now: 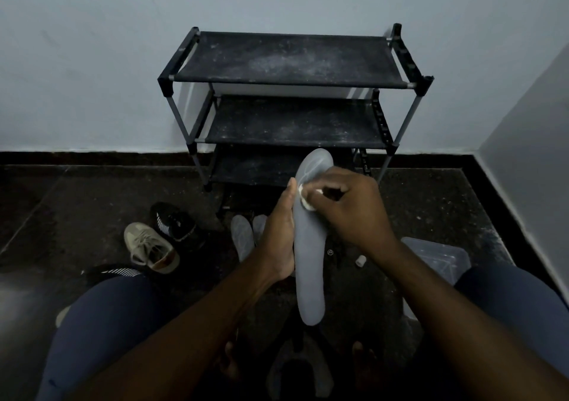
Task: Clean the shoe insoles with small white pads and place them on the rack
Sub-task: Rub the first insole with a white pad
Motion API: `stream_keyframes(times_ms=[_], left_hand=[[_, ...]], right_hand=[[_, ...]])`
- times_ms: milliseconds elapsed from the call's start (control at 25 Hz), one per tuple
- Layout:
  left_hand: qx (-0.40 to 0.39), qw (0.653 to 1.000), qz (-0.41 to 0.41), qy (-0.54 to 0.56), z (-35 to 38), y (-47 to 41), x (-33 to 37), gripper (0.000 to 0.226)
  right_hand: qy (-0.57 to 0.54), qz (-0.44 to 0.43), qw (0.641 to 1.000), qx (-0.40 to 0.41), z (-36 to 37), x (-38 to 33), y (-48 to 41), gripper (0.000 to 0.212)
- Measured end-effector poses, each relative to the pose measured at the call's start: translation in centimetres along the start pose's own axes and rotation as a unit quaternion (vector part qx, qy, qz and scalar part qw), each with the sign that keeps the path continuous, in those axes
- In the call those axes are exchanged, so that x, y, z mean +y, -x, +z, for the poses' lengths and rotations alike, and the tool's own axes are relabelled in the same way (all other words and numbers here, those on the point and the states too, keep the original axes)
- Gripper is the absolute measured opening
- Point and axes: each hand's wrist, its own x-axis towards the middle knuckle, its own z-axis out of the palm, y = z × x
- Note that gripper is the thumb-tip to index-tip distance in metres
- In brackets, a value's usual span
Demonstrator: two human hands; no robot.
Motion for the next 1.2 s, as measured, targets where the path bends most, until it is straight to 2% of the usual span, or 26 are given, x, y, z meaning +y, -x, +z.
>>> stream_keyframes(times_ms=[80,120,240,280,400,440,480,600,640,760,800,920,960,1080,1120,1200], left_hand=[[-0.008,1.0,0.0,-0.013,0.4,0.2,-0.1,0.061],[-0.007,1.0,0.001,-0.021,0.6,0.3,0.0,0.06],[0.007,1.0,-0.014,-0.026,0.7,0.5,0.4,0.054],[0.001,0.999,-0.022,-0.036,0.6,0.4,0.6,0.051],[0.003,0.993,-0.034,-0.112,0.5,0.5,0.5,0.041],[0.004,0.993,-0.038,-0.113,0.4,0.6,0.4,0.043],[0.002,0.995,-0.041,-0.096,0.5,0.7,0.4,0.049],[-0.02,0.999,-0.036,-0.035,0.0,0.3,0.3,0.061],[-0.027,0.998,-0.04,-0.029,-0.1,0.2,0.2,0.061],[-0.032,0.997,-0.06,-0.026,-0.3,-0.2,-0.1,0.06],[-0.029,0.997,-0.061,-0.025,-0.4,-0.2,-0.2,0.06],[-0.008,0.998,-0.061,-0.021,-0.8,-0.3,0.0,0.063],[-0.01,0.998,-0.057,-0.023,-0.7,-0.3,-0.1,0.064],[-0.035,0.998,-0.03,-0.051,0.0,0.0,0.1,0.07],[-0.031,0.997,-0.031,-0.063,0.3,0.2,0.4,0.063],[-0.025,0.998,-0.038,-0.05,0.2,0.1,0.5,0.043]], right_hand=[[0.03,0.006,0.998,0.059,-0.2,0.2,-0.2,0.009],[0.03,-0.004,0.998,0.047,-0.3,0.2,-0.2,0.009],[0.001,-0.037,0.995,-0.091,-0.6,-0.2,0.0,0.012],[0.004,-0.037,0.994,-0.098,-0.7,-0.2,-0.1,0.012],[0.05,-0.026,0.998,0.018,-0.9,0.2,-0.5,0.012],[0.063,-0.028,0.997,0.029,-1.0,0.2,-0.6,0.012],[0.074,-0.041,0.996,0.01,-1.1,0.1,-0.6,0.012],[0.071,-0.062,0.989,-0.115,-1.4,0.1,-0.5,0.011],[0.071,-0.058,0.99,-0.105,-1.4,0.3,-0.5,0.011],[0.092,-0.049,0.995,-0.008,-1.5,0.3,-0.6,0.011],[0.098,-0.055,0.994,-0.016,-1.5,0.2,-0.6,0.011],[0.082,-0.07,0.988,-0.114,-1.2,0.2,-0.2,0.013],[0.078,-0.06,0.989,-0.106,-1.2,0.3,-0.3,0.013],[0.092,-0.032,0.995,-0.017,-1.2,0.4,-0.5,0.013],[0.089,-0.038,0.995,-0.027,-1.1,0.3,-0.4,0.012],[0.07,-0.064,0.991,-0.099,-0.8,0.1,0.1,0.012]])
